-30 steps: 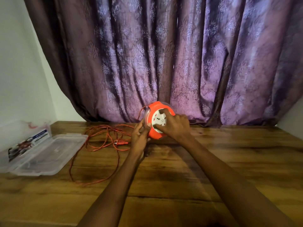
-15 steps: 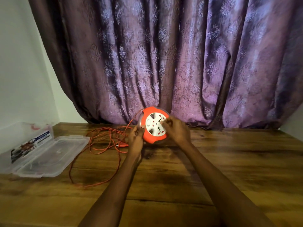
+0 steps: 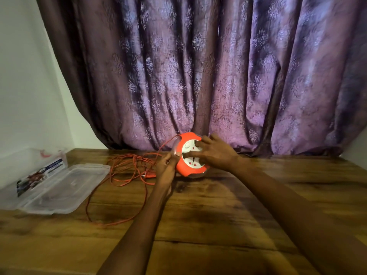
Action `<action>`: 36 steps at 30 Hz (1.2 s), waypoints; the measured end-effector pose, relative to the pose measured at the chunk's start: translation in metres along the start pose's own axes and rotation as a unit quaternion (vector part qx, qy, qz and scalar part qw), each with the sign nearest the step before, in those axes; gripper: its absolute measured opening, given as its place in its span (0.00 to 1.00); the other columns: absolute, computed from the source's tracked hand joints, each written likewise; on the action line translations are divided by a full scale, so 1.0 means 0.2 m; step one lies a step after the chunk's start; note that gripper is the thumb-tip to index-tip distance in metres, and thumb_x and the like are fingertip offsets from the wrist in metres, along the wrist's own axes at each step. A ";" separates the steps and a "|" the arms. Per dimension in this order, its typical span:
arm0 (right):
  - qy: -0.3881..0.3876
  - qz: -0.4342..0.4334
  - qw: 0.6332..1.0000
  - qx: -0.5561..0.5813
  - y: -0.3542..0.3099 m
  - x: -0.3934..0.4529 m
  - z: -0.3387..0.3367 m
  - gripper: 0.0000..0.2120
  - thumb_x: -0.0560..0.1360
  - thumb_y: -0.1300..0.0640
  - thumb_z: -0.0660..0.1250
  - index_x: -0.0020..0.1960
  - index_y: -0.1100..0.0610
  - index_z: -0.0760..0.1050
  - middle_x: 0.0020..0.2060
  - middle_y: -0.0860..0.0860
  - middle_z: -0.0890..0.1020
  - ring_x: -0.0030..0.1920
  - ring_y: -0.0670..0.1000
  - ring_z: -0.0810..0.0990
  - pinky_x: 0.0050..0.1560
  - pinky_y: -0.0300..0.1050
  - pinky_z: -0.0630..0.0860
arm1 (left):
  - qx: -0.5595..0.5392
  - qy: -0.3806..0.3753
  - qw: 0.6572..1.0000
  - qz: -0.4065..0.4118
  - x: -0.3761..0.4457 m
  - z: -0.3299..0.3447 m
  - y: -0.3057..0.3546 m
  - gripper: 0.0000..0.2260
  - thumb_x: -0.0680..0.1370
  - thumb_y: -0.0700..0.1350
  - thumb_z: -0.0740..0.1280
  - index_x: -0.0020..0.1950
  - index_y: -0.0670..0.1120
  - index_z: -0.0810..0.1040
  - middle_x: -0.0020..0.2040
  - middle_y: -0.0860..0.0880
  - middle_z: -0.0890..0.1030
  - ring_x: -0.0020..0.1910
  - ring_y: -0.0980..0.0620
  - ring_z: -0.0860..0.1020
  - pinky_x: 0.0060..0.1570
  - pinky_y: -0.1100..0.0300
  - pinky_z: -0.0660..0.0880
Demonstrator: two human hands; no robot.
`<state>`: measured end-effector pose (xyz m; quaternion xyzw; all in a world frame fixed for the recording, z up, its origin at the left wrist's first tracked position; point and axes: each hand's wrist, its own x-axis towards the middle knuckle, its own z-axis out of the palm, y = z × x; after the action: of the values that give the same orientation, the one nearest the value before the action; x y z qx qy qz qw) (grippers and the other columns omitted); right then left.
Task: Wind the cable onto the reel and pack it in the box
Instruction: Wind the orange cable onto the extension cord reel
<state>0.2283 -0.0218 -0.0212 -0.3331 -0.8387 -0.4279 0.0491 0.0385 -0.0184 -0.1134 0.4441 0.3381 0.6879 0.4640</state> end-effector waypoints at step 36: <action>0.046 -0.054 0.997 -0.041 -0.05 -0.04 -0.02 0.22 0.78 0.54 0.61 0.68 0.34 0.70 0.63 0.56 0.78 0.62 0.59 0.76 0.58 0.55 0.71 | 0.051 -0.061 0.996 -0.034 -0.01 -0.05 0.08 0.11 0.82 0.43 0.66 0.61 0.39 0.80 0.54 0.36 0.82 0.48 0.43 0.77 0.45 0.52 0.77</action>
<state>0.2288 -0.0328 -0.0287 -0.2685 -0.8341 -0.4791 0.0508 0.0244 -0.0264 -0.1032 0.4966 0.3585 0.6251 0.4840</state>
